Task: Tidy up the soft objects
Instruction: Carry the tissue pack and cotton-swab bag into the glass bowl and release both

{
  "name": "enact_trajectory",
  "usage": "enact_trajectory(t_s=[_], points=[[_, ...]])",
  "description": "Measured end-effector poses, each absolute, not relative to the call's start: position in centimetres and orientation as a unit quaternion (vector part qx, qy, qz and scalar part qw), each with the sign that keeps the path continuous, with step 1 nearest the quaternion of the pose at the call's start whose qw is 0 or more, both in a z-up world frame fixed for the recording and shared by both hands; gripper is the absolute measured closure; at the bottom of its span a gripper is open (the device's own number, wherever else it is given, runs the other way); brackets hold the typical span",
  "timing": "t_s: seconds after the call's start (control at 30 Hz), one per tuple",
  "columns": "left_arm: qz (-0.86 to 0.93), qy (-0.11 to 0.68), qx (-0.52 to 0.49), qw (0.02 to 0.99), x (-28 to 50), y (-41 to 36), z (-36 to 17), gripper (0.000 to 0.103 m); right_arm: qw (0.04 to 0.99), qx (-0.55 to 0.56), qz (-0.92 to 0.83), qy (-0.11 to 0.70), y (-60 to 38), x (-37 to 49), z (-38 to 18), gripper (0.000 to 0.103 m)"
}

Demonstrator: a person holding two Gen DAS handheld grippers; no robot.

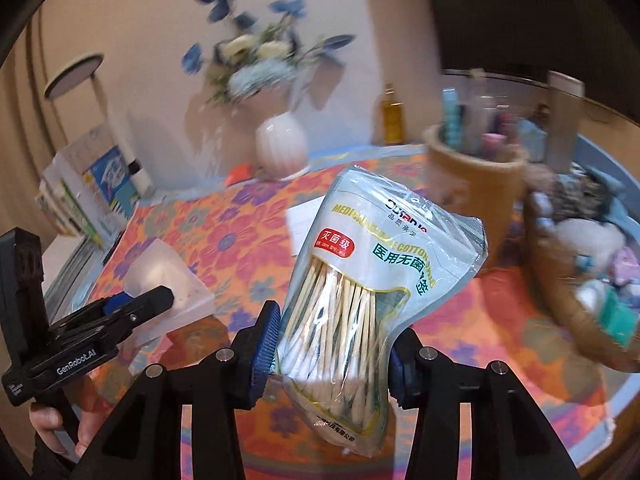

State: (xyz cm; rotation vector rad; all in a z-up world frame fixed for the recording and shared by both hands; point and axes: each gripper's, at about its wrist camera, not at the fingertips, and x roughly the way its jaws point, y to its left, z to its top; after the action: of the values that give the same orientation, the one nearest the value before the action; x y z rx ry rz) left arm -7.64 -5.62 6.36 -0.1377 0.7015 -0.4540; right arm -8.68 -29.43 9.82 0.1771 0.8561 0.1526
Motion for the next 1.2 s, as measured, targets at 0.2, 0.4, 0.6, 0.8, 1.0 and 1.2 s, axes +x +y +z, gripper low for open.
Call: enact_trajectory(t_s=[0.2,0.4,0.6,0.8,1.0,1.2], points=[[-0.246,0.342,-0.052,0.905,-8.0,-9.5,7.1,0.058,0.912,0.101,0.039,0.395,-34.2,-10.4,11.4,0.057],[-0.276,0.341,-0.025,0.898,-8.5,-13.9,8.2,0.058,0.929,0.113,-0.007,0.352,-38.9,-12.4,13.9,0.056],[-0.346,0.319,0.001,0.882,-9.5,-20.0,11.5,0.058,0.934,0.119,-0.078,0.326,-44.6,-13.6,15.6,0.056],[-0.426,0.298,0.015,0.854,-9.3,-26.7,15.5,0.058,0.937,0.132,-0.134,0.295,-50.2,-14.1,18.0,0.055],[-0.444,0.31,0.046,0.839,-8.2,-33.6,15.0,0.058,0.927,0.126,-0.143,0.324,-53.6,-12.0,17.6,0.05],[-0.454,0.344,0.095,0.817,-8.1,-38.8,10.8,0.053,0.898,0.158,-0.135,0.388,-56.3,-10.2,14.3,0.035]])
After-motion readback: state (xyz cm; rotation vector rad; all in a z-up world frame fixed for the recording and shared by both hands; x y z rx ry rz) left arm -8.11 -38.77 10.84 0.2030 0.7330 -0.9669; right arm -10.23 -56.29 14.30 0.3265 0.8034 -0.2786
